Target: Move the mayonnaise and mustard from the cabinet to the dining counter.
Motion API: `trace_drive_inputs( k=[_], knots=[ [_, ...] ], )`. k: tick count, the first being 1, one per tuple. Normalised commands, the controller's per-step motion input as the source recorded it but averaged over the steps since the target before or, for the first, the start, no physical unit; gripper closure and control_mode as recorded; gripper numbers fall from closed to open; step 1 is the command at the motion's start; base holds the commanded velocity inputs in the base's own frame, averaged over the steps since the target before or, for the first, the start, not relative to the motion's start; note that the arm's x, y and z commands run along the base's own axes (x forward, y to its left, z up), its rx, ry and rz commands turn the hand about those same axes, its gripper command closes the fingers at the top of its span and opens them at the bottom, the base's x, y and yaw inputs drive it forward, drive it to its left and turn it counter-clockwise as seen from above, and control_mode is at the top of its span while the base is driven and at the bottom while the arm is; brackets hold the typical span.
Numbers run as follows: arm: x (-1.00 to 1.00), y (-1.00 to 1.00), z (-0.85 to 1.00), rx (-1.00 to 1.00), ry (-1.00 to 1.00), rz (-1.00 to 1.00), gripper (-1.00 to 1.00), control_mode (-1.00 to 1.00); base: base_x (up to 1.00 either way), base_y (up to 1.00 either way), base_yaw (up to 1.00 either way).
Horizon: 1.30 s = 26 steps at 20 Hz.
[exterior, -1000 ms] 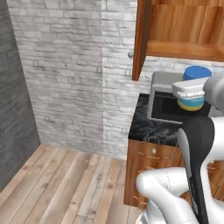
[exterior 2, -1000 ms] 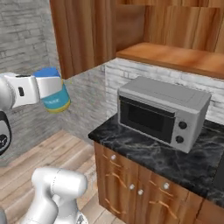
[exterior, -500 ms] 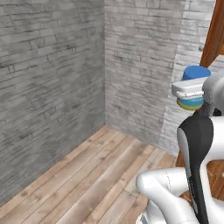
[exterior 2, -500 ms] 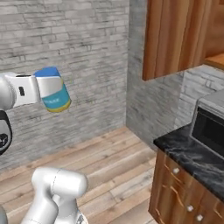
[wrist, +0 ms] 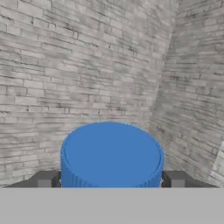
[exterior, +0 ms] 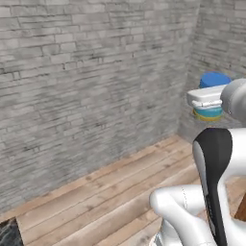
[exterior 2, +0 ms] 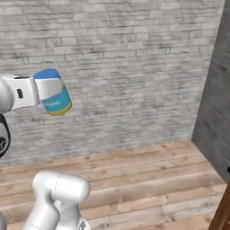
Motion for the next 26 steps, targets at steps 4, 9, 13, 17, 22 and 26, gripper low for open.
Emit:
trace_drive_inputs(
  k=[4, 9, 13, 17, 22, 26],
  knots=[
    [0.0, 0.0, 0.0, 0.0, 0.0, 0.0, 1.0, 1.0, -0.11, 0.28, 0.58],
    [0.0, 0.0, 0.0, 0.0, 0.0, 0.0, 1.0, 1.0, 0.0, 0.35, 0.6],
    [0.0, 0.0, 0.0, 0.0, 0.0, 0.0, 1.0, 1.0, -0.03, 0.21, 0.63],
    [0.0, 0.0, 0.0, 0.0, 0.0, 0.0, 1.0, 1.0, -0.03, 0.08, 0.56],
    [0.0, 0.0, 0.0, 0.0, 0.0, 0.0, 1.0, 1.0, -0.04, 0.0, 0.52],
    [0.0, 0.0, 0.0, 0.0, 0.0, 0.0, 1.0, 1.0, -0.16, 0.0, 0.52]
  ],
)
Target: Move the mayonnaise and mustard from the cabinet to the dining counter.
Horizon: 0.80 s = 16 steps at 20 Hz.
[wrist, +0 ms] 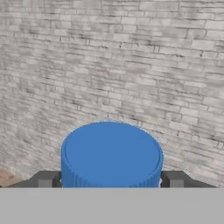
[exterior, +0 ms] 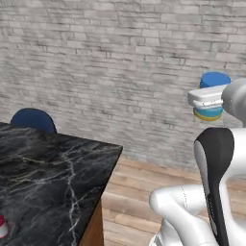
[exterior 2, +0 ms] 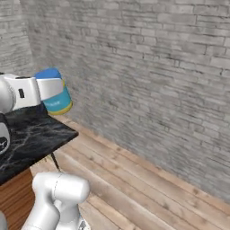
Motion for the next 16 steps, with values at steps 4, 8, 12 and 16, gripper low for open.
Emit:
trace_drive_inputs(
  k=[4, 8, 12, 16],
  knots=[
    [0.0, 0.0, 0.0, 0.0, 0.0, 0.0, 1.0, 1.0, -0.3, -0.01, 0.6],
    [0.0, 0.0, 0.0, 0.0, 0.0, 0.0, 1.0, 1.0, -0.28, -0.02, 0.62],
    [0.0, 0.0, 0.0, 0.0, 0.0, 0.0, 1.0, 1.0, -0.19, -0.13, 0.64],
    [0.0, 0.0, 0.0, 0.0, 0.0, 0.0, 1.0, 1.0, -0.01, -0.25, 0.7]
  ],
)
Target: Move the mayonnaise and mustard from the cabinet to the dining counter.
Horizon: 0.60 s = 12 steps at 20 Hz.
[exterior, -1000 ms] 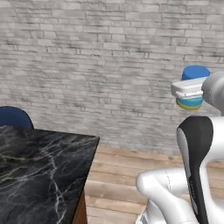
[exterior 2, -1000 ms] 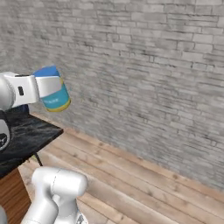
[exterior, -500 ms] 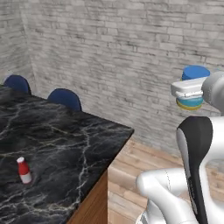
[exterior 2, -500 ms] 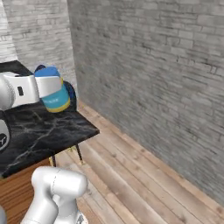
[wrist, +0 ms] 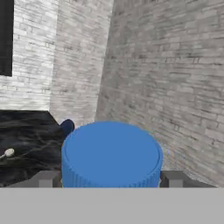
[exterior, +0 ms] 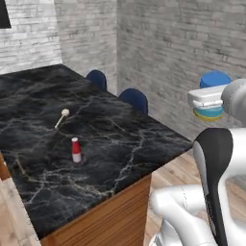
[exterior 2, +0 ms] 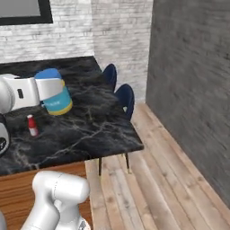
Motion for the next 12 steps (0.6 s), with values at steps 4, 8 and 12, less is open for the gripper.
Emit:
trace_drive_inputs(
  k=[4, 8, 12],
  knots=[
    [0.0, 0.0, 0.0, 0.0, 0.0, 0.0, 1.0, 1.0, 0.0, -0.35, 0.75],
    [0.0, 0.0, 0.0, 0.0, 0.0, 0.0, 1.0, 1.0, 0.0, -0.59, 0.67],
    [0.0, 0.0, 0.0, 0.0, 0.0, 0.0, 1.0, 1.0, 0.0, -0.74, 0.39]
  ],
)
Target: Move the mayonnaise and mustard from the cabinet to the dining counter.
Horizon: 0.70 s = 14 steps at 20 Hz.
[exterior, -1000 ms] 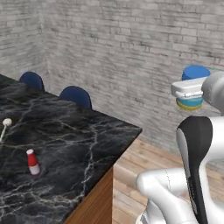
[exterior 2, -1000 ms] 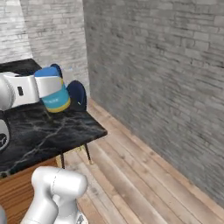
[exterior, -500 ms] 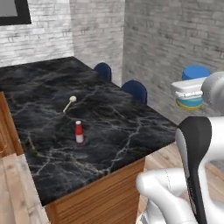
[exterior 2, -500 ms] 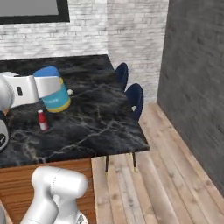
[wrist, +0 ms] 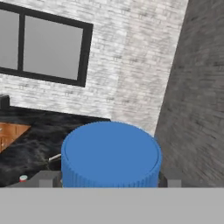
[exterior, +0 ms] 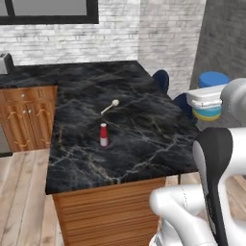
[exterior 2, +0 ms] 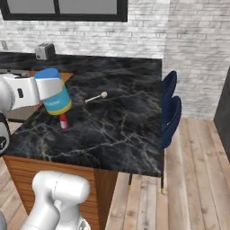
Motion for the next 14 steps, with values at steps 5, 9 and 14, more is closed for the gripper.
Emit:
trace_drive_inputs(
  k=[5, 9, 14],
  knots=[
    [0.0, 0.0, 0.0, 0.0, 0.0, 0.0, 1.0, 1.0, 0.01, -0.51, 0.18],
    [0.0, 0.0, 0.0, 0.0, 0.0, 0.0, 1.0, 1.0, 0.27, -0.19, 0.06],
    [0.0, 0.0, 0.0, 0.0, 0.0, 0.0, 1.0, 1.0, 0.58, -0.07, 0.03]
  ],
)
